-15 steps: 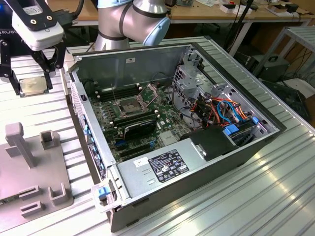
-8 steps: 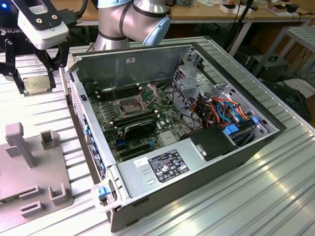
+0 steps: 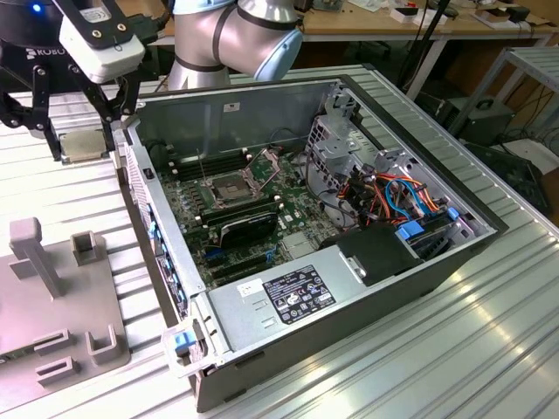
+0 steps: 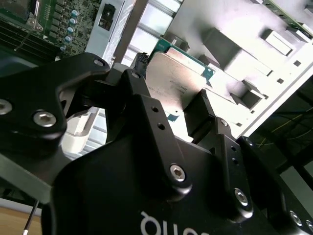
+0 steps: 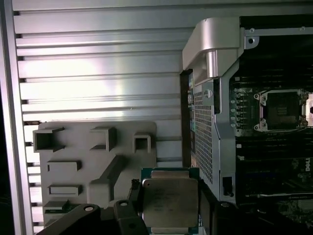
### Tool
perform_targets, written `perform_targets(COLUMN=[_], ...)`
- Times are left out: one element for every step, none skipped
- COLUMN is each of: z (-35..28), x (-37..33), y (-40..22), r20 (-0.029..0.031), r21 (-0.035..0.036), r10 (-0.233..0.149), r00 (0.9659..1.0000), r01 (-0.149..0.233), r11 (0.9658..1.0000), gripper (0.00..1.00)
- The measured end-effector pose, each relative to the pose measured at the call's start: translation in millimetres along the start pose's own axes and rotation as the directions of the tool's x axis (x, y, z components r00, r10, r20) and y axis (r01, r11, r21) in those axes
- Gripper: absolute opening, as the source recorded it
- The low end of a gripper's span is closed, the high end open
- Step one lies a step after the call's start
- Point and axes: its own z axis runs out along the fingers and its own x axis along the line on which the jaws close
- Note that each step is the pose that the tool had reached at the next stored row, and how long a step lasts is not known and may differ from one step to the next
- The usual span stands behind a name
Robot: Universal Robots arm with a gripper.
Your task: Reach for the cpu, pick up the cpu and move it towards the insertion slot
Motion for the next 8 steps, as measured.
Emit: perform_targets(z=[0.0,0.0,0.0,0.0,-0.1,0.0,0.0,0.0], x=[-2.8,-4.4,-5.2,-6.3,-7.1,-8.5,-9.3,-10.1], y=[0.6,1.0,1.3,1.8,2.1,2.7,3.1,3.5], r20=[-0.0001,-0.0001,-0.0001,-0.0002,-0.0002,-0.0001,0.0000,0.0000], r21=[0.0000,0.0001,0.0000,0.0001,0.0002,0.0003,0.0004,0.0004], r10=[0.000,0.000,0.000,0.000,0.000,0.000,0.000,0.000], r00=[1.0000,1.0000,1.0000,1.0000,1.0000,1.0000,1.0000,1.0000], r01=[0.000,0.000,0.000,0.000,0.000,0.000,0.000,0.000], r11=[1.0000,1.0000,1.0000,1.0000,1.0000,1.0000,1.0000,1.0000], gripper=[0.55,0.55,0.55,0.55,0.55,0.55,0.55,0.55])
